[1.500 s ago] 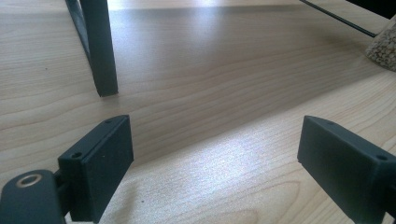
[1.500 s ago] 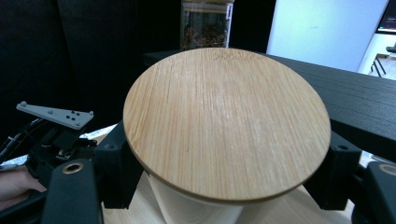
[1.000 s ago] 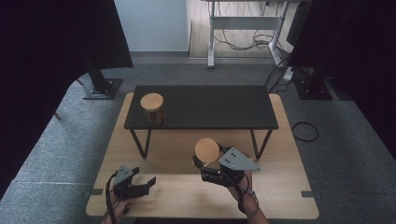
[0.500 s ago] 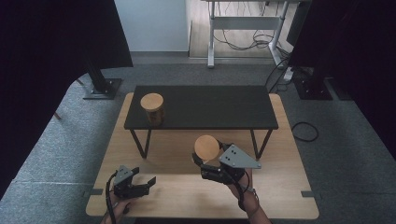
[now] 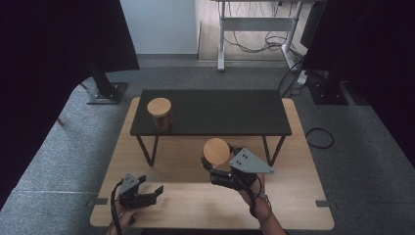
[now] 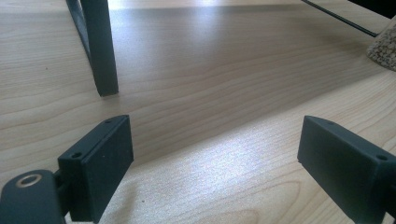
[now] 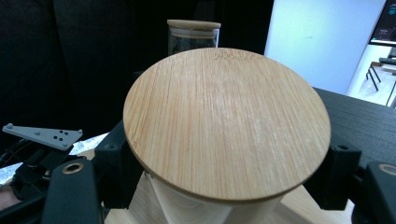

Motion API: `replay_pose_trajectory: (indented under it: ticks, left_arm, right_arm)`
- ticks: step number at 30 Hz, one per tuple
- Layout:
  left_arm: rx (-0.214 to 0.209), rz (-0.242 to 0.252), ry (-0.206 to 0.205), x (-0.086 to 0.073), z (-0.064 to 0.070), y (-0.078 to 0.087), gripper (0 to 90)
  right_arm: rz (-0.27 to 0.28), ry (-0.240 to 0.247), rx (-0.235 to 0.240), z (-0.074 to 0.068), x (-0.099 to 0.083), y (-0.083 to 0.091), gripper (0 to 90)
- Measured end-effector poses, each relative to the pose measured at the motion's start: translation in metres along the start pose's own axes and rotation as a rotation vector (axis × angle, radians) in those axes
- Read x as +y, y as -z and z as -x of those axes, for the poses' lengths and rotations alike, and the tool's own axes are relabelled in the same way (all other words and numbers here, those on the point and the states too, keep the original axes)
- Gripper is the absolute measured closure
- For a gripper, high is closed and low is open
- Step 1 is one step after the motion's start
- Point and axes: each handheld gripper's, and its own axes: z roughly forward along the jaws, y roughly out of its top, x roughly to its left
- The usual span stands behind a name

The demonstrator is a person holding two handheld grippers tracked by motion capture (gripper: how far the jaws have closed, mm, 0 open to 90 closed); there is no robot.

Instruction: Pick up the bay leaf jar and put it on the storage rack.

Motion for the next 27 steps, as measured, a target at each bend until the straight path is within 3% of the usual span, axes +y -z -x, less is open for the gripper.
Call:
replay_pose_trajectory:
  ticks: [27]
  left_arm:
    - [0.000, -0.002, 0.000, 0.000, 0.000, 0.000, 9.8]
  right_arm:
    - [0.008, 0.010, -0.017, 0.011, 0.020, -0.009, 25.3]
